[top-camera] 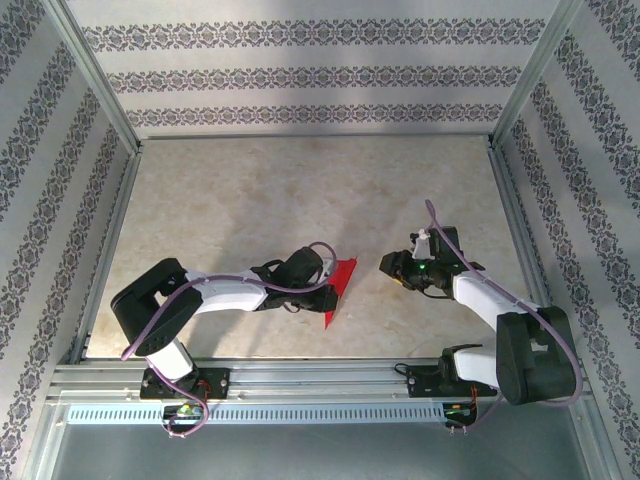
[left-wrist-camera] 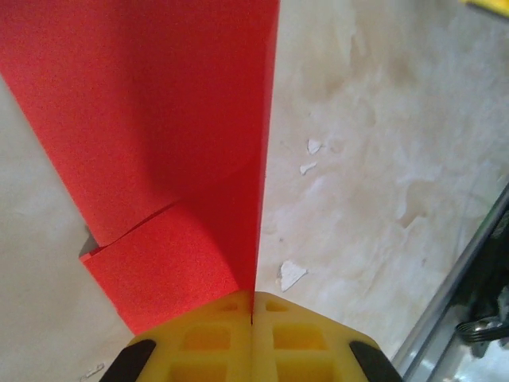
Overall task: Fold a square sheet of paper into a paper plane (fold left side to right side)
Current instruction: Fold the wing for the fifth time at the center of the table.
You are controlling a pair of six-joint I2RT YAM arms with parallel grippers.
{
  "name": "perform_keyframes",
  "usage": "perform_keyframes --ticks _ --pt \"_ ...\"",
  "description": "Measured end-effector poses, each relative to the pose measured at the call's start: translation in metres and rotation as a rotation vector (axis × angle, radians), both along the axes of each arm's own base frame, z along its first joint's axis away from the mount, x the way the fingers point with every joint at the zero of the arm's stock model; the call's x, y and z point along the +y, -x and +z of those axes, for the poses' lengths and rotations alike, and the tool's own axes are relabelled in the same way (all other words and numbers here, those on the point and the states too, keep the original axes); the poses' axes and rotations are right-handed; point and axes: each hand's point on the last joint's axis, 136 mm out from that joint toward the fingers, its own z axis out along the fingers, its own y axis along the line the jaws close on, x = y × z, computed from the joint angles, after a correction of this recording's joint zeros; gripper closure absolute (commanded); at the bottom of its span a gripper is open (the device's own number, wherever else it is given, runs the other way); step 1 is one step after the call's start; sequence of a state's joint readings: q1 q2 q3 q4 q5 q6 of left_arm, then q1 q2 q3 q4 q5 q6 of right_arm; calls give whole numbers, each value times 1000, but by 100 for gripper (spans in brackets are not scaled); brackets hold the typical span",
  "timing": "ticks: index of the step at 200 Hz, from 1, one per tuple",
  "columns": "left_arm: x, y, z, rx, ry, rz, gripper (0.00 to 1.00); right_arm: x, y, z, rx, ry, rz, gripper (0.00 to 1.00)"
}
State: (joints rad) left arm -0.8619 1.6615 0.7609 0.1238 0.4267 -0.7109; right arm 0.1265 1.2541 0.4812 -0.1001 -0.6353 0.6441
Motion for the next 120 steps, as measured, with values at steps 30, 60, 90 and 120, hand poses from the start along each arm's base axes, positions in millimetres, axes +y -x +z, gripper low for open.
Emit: perform_keyframes --ticks 30,60,90,120 --pt "-3 -5 2 45 77 46 100 16 2 -1 -11 -22 39 56" --pt "-11 -7 3 76 139 68 100 33 4 -2 -19 -38 73 55" --pt "-16 -8 4 106 208 85 100 47 3 -2 -32 -51 84 55" --pt "-15 -9 -4 143 247 115 100 56 2 -7 -20 -60 86 55"
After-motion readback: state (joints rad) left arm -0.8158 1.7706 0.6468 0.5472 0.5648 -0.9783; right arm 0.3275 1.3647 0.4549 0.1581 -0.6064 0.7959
